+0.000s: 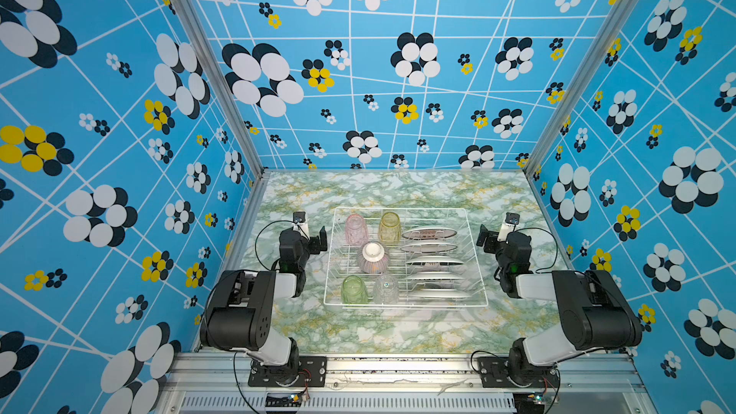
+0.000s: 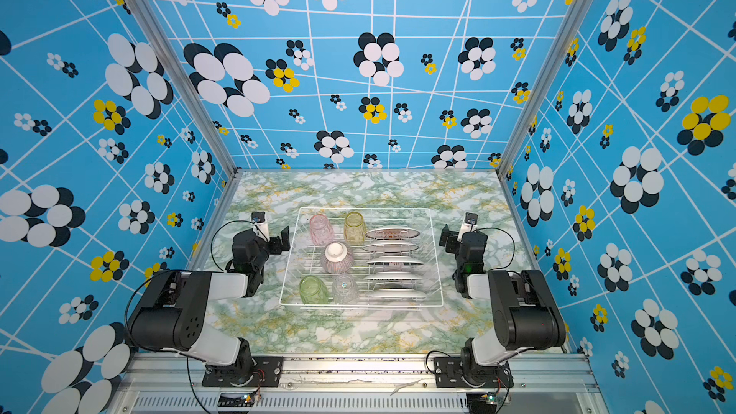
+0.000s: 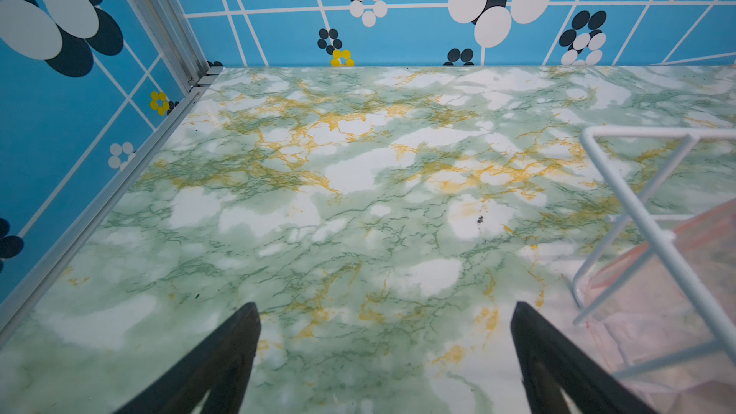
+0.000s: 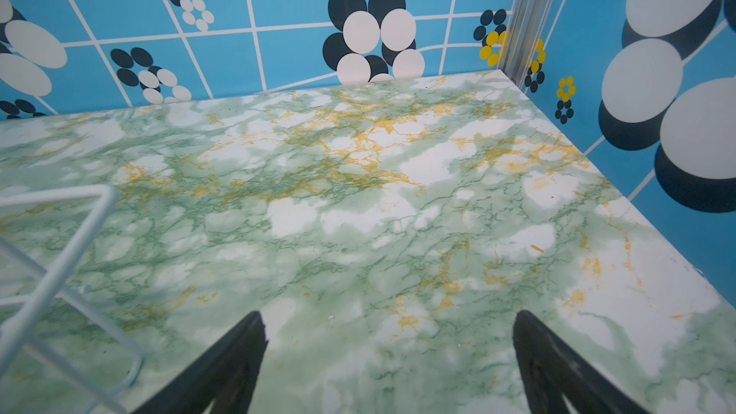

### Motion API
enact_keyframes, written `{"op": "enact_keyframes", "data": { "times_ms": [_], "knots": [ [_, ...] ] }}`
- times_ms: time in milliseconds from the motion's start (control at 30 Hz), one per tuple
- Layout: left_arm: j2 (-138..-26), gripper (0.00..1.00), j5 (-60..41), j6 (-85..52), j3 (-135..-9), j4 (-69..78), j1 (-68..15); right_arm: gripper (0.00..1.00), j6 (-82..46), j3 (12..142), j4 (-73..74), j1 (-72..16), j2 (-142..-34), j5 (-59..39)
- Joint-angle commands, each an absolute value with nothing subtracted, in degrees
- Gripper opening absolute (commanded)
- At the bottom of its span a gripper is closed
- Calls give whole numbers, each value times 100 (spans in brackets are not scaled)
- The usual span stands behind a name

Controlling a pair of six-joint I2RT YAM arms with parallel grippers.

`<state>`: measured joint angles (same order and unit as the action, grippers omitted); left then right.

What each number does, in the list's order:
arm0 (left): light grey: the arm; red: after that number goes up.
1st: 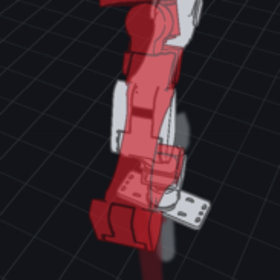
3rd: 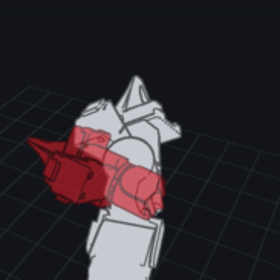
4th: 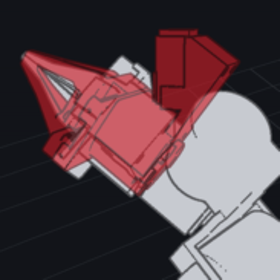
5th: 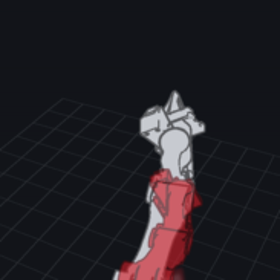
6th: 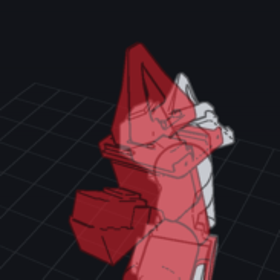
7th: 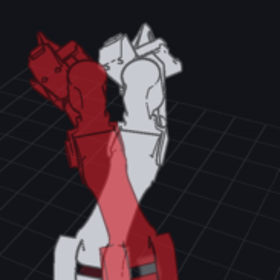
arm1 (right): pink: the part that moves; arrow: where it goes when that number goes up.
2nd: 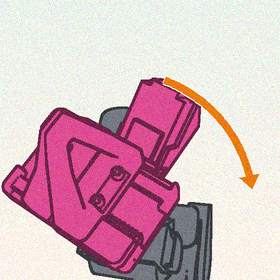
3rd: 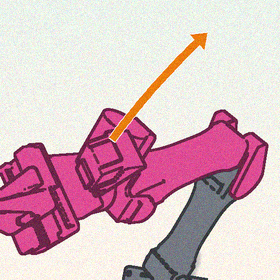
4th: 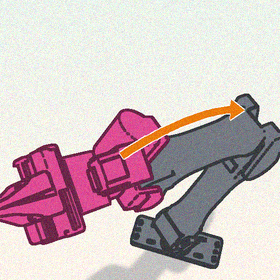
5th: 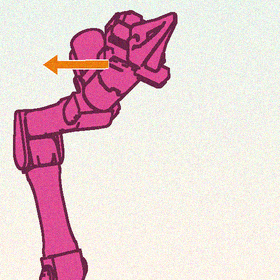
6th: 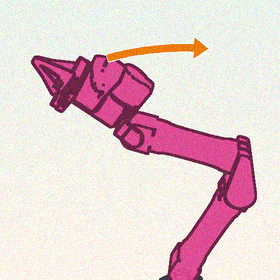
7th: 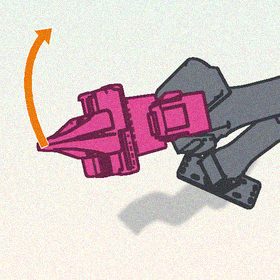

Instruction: Unload the mixed dishes from the dish rack

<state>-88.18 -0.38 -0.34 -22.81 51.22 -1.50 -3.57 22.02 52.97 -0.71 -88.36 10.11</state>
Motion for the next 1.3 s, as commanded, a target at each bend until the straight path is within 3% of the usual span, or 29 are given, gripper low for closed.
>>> {"op": "enact_keyframes", "data": {
  "times_ms": [0, 467, 567, 667, 700, 767, 800, 900, 1067, 1267],
  "knots": [
    [-8851, 99, -2, 9, -2241, 5137, -124, 99, -276, 2167, 5309, -52, -8895, 975],
    [-8859, 97, -9, 9, -2233, 5142, -123, 99, -273, 2169, 5307, -52, -8895, 967],
    [-8859, 79, -25, 9, -2241, 5120, -123, 92, -275, 2164, 5304, -49, -8894, 971],
    [-8794, 50, -153, 42, -2351, 4936, -97, 74, -273, 2190, 5279, -43, -8875, 907],
    [-8632, 45, -117, 37, -2520, 4515, -111, 69, -260, 2273, 5009, -43, -8750, 901],
    [-8177, 21, -200, -34, -3165, 2974, -90, 67, -318, 2529, 4160, -39, -8324, 1023],
    [-8003, 16, -259, -53, -3458, 2357, -116, 67, -331, 2685, 3686, -37, -8068, 1038],
    [-7506, 17, -344, -217, -4035, 1294, -411, 66, -295, 2922, 2833, -44, -7343, 795],
    [-7407, 28, -239, -202, -5126, 120, -1421, 66, -1161, 3775, 443, -43, -6399, 508],
    [-8048, 19, -1001, 561, -6567, -1018, -2352, 64, -1616, 4844, -1739, -61, -6287, -606]
  ]
}}
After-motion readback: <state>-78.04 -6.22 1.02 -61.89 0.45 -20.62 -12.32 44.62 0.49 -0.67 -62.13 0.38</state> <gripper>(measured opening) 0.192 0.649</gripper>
